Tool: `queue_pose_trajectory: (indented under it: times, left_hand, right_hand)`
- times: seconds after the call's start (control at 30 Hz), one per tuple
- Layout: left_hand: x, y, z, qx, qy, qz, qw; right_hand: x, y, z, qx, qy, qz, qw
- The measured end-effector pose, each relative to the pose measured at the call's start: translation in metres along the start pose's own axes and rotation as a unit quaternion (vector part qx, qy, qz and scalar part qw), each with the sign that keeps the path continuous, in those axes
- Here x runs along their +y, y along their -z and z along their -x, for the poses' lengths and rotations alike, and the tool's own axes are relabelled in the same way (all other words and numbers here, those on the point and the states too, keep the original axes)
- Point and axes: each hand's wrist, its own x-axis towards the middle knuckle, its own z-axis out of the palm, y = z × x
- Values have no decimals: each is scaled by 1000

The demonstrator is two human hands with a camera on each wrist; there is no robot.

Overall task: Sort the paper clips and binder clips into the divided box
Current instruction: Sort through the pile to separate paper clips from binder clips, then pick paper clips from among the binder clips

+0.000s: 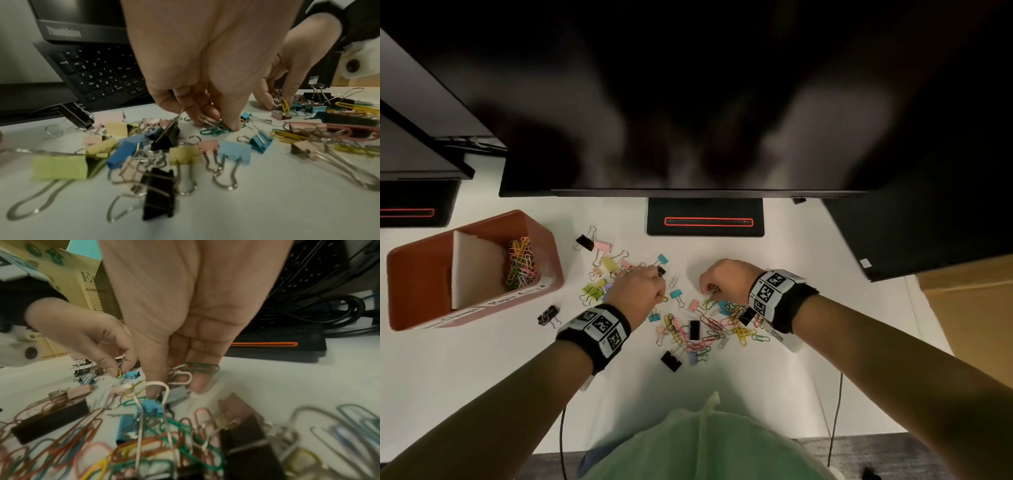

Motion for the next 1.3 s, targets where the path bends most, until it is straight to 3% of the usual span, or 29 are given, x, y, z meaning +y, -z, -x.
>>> queue_pose_trajectory:
  times: [0.2, 0.4, 0.6, 0.9, 1.13, 1.3]
  left_hand:
    - [-1, -3, 1, 9, -9, 29, 999]
    - [0, -4, 1, 18, -18, 34, 999]
    - [1, -2, 1, 7, -14, 24, 1000]
    - [0, -1, 1, 9, 8, 100, 995]
    - [-14, 25, 19, 90, 15, 229, 969]
    - [-49, 70, 65, 155, 23, 290, 944]
  right_hand:
    - [-4, -4, -5, -29, -17, 18, 999]
    - [1, -5, 2, 14, -13, -21, 1000]
    - [-1, -14, 4, 7, -36, -16, 999]
    - [-6, -9, 5, 24, -64, -39, 997]
    - [-26, 13, 8, 122, -76, -79, 986]
    - [-73, 36, -6, 177, -37, -67, 981]
